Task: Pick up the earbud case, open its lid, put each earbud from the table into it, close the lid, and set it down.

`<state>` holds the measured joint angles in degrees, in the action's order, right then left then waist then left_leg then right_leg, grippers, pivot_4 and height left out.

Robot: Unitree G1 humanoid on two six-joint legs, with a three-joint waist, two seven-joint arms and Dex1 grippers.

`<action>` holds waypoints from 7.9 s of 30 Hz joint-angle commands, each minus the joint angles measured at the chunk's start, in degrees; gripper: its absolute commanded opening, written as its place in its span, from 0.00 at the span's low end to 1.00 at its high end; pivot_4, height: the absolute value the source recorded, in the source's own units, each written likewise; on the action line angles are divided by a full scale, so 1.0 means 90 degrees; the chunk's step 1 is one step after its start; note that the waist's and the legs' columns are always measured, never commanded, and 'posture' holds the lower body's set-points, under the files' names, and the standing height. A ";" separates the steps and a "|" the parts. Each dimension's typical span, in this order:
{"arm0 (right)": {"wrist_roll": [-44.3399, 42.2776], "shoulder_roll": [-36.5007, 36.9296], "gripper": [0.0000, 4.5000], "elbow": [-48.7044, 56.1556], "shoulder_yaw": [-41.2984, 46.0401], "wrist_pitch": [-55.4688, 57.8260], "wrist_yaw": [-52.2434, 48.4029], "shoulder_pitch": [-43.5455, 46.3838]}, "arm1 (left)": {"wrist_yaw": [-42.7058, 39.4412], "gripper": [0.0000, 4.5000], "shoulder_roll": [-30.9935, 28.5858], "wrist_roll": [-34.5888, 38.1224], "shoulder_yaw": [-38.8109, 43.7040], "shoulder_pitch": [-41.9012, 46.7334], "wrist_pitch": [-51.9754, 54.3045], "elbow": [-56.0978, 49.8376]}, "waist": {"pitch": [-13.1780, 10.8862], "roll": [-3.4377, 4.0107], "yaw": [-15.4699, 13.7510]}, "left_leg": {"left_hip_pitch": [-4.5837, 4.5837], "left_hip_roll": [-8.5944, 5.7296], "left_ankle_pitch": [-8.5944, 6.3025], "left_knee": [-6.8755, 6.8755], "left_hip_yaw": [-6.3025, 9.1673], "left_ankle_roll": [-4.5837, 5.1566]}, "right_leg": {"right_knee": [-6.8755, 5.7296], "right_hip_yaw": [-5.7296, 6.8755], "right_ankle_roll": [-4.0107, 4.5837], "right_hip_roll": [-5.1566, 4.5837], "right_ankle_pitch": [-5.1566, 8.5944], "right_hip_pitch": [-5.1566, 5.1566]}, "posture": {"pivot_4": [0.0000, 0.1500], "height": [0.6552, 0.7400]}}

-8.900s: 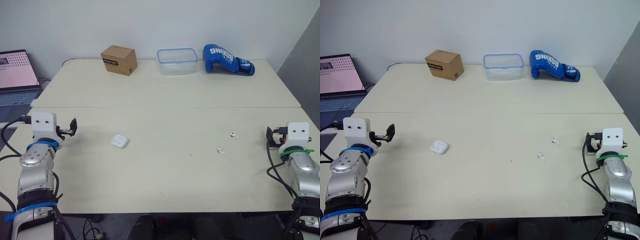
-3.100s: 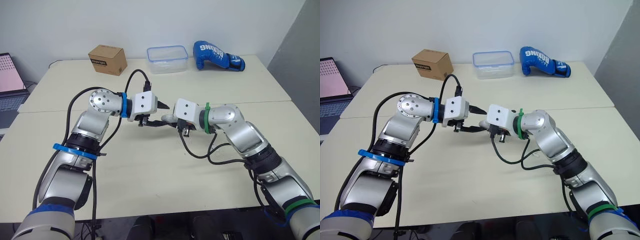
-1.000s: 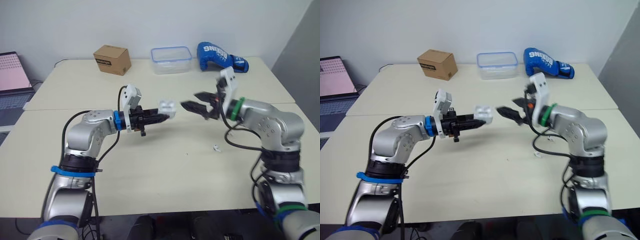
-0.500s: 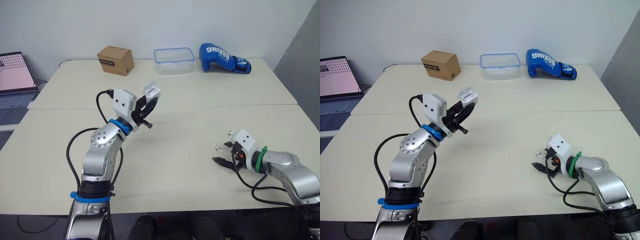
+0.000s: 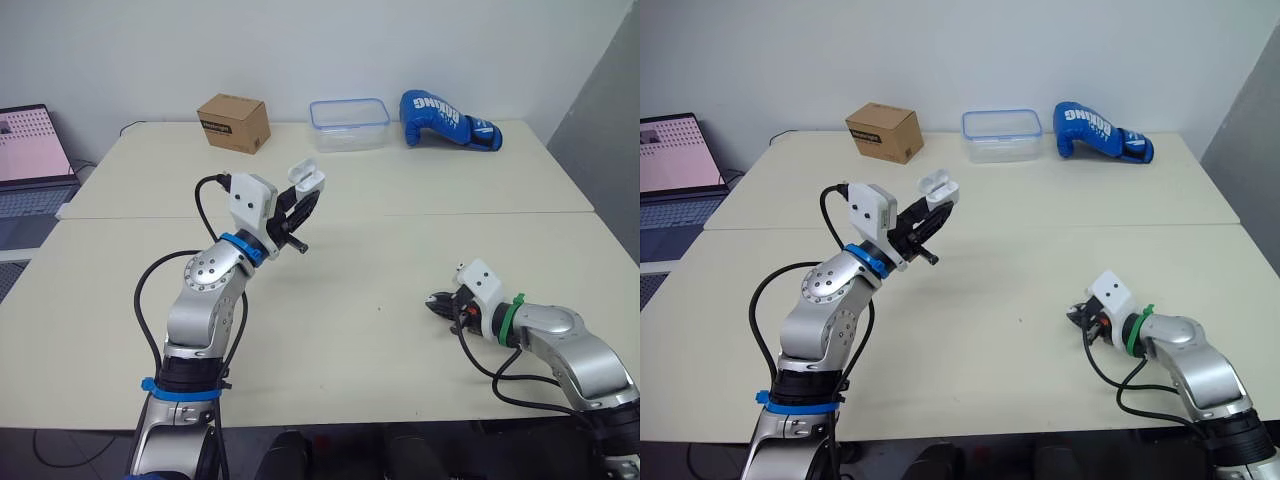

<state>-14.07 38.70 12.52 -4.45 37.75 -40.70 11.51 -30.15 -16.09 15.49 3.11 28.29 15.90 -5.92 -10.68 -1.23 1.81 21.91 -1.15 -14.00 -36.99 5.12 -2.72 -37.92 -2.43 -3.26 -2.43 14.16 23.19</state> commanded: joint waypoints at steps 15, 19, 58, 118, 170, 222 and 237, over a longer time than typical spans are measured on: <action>0.2262 0.4149 0.09 -0.2690 -0.1209 -0.3758 -0.3497 0.0337 | 0.0179 0.16 0.0048 0.0022 -0.0115 -0.0390 -0.0182 -0.0454 | -0.0003 -0.0004 -0.0018 | 0.0003 -0.0007 -0.0003 0.0004 -0.0013 0.0004 | 0.0022 0.0001 -0.0012 -0.0017 0.0007 -0.0002 | 1.00 1.00; 0.2479 0.4156 0.09 -0.3137 -0.1203 -0.4187 -0.3660 0.0318 | 0.0257 0.16 0.0043 0.0010 -0.0126 -0.0552 -0.0155 -0.0611 | -0.0002 -0.0009 -0.0048 | 0.0004 -0.0011 -0.0003 0.0001 -0.0011 0.0003 | 0.0024 0.0001 -0.0008 -0.0021 0.0004 -0.0007 | 1.00 1.00; 0.2672 0.3613 0.09 -0.3385 -0.0781 -0.4656 -0.4007 0.0426 | 0.0345 0.16 0.0053 -0.0008 -0.0249 -0.0649 -0.0032 -0.0756 | 0.0031 -0.0065 -0.0159 | -0.0039 -0.0011 -0.0005 0.0002 -0.0002 0.0002 | 0.0072 0.0014 -0.0019 -0.0026 -0.0003 -0.0077 | 1.00 1.00; -0.1837 -0.3696 0.76 -0.0165 0.0757 0.0647 0.2228 0.2850 | -0.0002 0.16 0.0558 0.0023 -0.0784 0.0171 -0.0232 -0.0116 | 0.0020 -0.0034 0.0001 | 0.0063 0.0080 -0.0021 -0.0008 -0.0011 -0.0018 | -0.0001 -0.0001 0.0027 0.0081 -0.0043 0.0072 | 1.00 1.00; -0.0809 0.1250 0.76 0.1235 -0.0374 -0.2277 -0.2454 -0.1831 | -0.0083 0.16 -0.0458 0.0394 0.0084 -0.0898 0.0422 -0.0831 | 0.0018 -0.0032 -0.0030 | 0.0023 0.0089 -0.0024 -0.0002 -0.0023 -0.0017 | 0.0091 -0.0008 -0.0009 0.0087 -0.0023 0.0002 | 1.00 1.00; -0.0965 0.1250 0.01 -0.0077 0.0478 -0.2894 -0.3151 -0.0966 | -0.0102 0.16 -0.0518 0.0381 -0.0016 -0.0874 0.0377 -0.0816 | 0.0023 -0.0040 -0.0035 | 0.0005 0.0091 -0.0024 0.0000 -0.0027 -0.0017 | 0.0086 -0.0011 0.0023 0.0087 -0.0042 -0.0012 | 1.00 1.00; 0.0177 0.0544 0.83 -0.0512 -0.0553 -0.5092 -0.3394 -0.1338 | -0.0132 0.16 -0.0501 0.0336 -0.0072 -0.0897 0.0363 -0.0852 | 0.0023 -0.0040 -0.0034 | 0.0003 0.0090 -0.0024 -0.0001 -0.0029 -0.0017 | 0.0085 -0.0013 0.0019 0.0087 -0.0039 -0.0011 | 1.00 1.00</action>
<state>-13.49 44.01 7.84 -8.81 -5.23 -70.96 -0.67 -31.07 -20.48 18.01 2.58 20.07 19.89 -11.04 -10.47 -1.59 1.51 21.94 -0.34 -14.21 -36.99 4.86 -2.88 -37.16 -2.55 -3.07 -1.64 13.80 23.09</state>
